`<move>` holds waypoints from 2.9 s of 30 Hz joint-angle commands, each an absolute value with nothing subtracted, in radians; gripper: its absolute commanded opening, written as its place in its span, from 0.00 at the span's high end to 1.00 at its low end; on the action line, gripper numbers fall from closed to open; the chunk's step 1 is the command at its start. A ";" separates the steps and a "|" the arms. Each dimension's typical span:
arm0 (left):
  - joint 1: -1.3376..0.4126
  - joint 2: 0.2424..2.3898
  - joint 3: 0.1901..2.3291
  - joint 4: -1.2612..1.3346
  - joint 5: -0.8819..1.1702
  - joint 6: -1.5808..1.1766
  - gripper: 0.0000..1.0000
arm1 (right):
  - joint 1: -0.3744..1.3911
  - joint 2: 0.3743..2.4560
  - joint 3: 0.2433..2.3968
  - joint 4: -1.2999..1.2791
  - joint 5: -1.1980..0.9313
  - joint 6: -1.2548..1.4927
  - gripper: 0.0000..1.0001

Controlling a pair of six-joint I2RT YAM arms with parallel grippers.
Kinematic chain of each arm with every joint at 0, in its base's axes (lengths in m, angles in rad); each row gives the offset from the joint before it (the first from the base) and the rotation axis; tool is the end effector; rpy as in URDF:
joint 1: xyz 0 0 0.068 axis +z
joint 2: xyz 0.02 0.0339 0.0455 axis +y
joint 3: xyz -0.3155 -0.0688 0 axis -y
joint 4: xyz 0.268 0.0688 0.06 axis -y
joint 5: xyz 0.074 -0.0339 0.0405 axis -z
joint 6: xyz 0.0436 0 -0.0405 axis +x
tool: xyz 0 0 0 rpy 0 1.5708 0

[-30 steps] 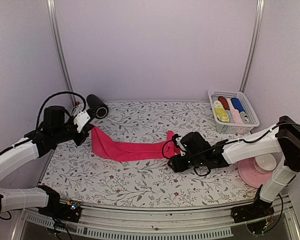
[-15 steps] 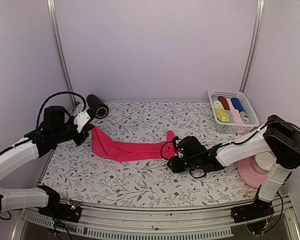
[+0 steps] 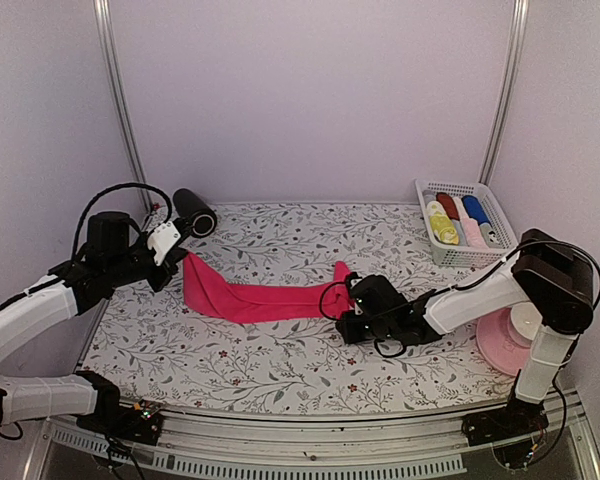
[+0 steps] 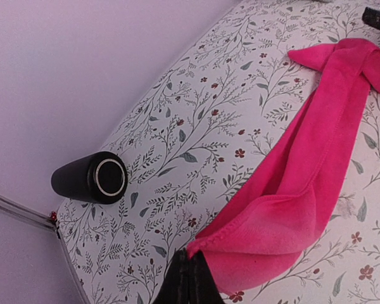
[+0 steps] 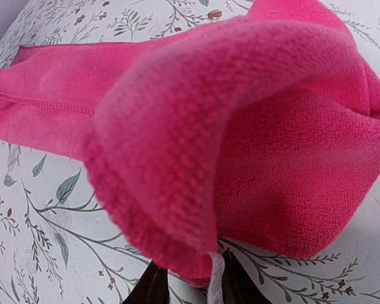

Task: Roll the towels
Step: Pick up the towel from the center of the board, then flatten out the towel at the center of the board.

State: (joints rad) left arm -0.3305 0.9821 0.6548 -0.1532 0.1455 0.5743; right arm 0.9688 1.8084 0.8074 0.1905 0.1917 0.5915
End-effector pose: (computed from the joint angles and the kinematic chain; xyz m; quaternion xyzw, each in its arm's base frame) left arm 0.2077 -0.0779 0.2924 0.4067 0.7505 0.0012 0.5209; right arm 0.2163 0.3001 0.1422 -0.1385 0.9146 0.1966 0.3250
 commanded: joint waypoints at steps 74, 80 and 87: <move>-0.186 1.886 1.176 0.095 -0.209 0.609 1.00 | 0.476 2.254 1.828 -0.195 0.738 -0.412 0.98; -0.185 1.714 1.016 0.086 -0.052 0.669 1.00 | 0.467 2.156 1.668 -0.179 0.673 -0.409 0.98; -0.185 1.560 0.836 0.180 -0.102 0.695 1.00 | 0.445 2.098 1.534 -0.112 0.649 -0.449 0.98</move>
State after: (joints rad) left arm -0.1951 1.6135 0.9108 0.0860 -0.0677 0.6701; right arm 0.4652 2.1750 1.5700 -0.1856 0.6796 -0.4274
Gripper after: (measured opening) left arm 0.004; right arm 0.023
